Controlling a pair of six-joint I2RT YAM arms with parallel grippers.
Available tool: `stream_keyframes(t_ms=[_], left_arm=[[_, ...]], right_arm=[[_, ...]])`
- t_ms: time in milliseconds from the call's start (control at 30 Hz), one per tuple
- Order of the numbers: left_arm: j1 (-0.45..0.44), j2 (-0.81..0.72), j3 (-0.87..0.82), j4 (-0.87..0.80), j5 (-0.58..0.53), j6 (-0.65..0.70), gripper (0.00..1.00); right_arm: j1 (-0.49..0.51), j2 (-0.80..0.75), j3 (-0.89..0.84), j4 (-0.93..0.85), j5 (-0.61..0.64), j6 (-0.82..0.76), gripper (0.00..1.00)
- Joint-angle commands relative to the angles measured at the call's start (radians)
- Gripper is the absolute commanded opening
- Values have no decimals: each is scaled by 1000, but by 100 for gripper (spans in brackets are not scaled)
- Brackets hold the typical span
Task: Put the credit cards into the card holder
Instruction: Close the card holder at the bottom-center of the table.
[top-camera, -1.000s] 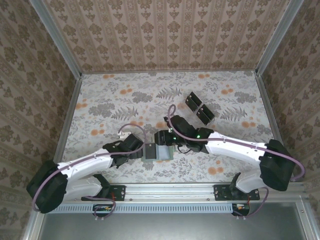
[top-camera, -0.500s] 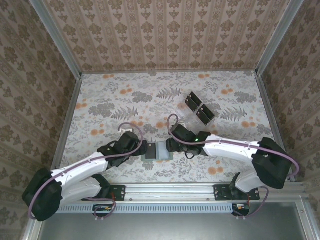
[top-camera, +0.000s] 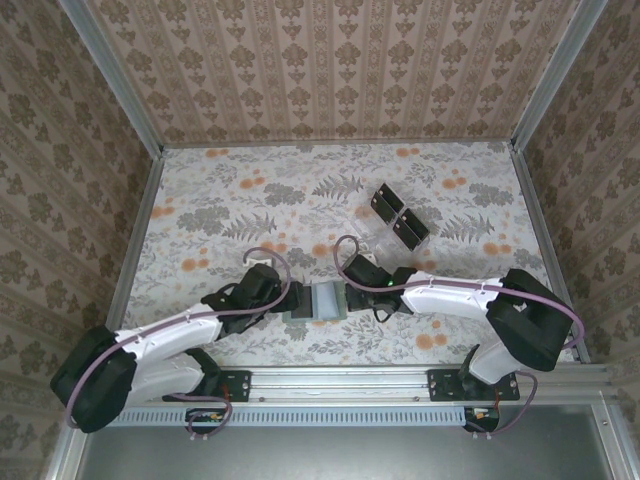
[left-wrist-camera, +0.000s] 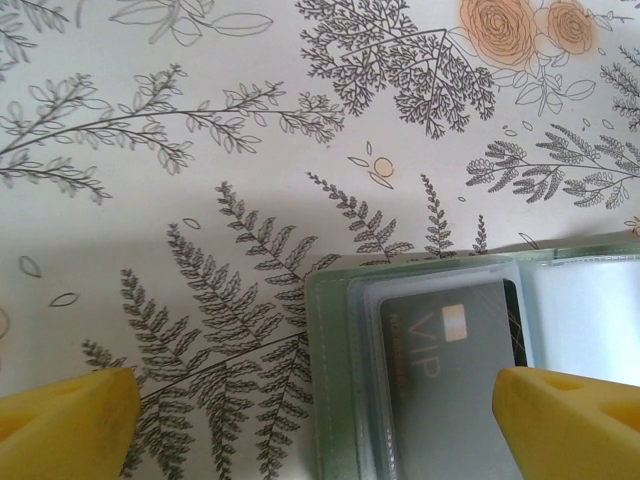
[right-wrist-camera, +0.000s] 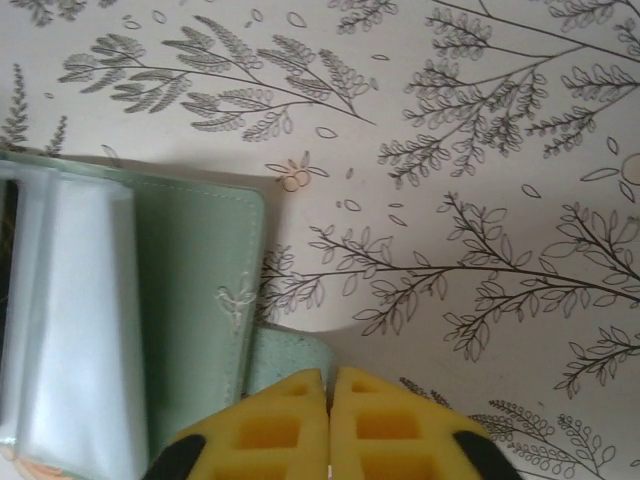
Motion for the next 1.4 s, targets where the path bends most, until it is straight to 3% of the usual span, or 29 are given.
stream_keyframes(t_ms=[0,667,1367], left_arm=[[7,29,-15,70,36,-1,100],[-13,155,-2,187,86,-9,100],[-68,157,30,220,86,-43,100]], right_arm=[[-6,-4,-26,28,8,4,0],[-10,-24,-72,87,-37,32,0],[-23,1,-73,125,-75,37,0]])
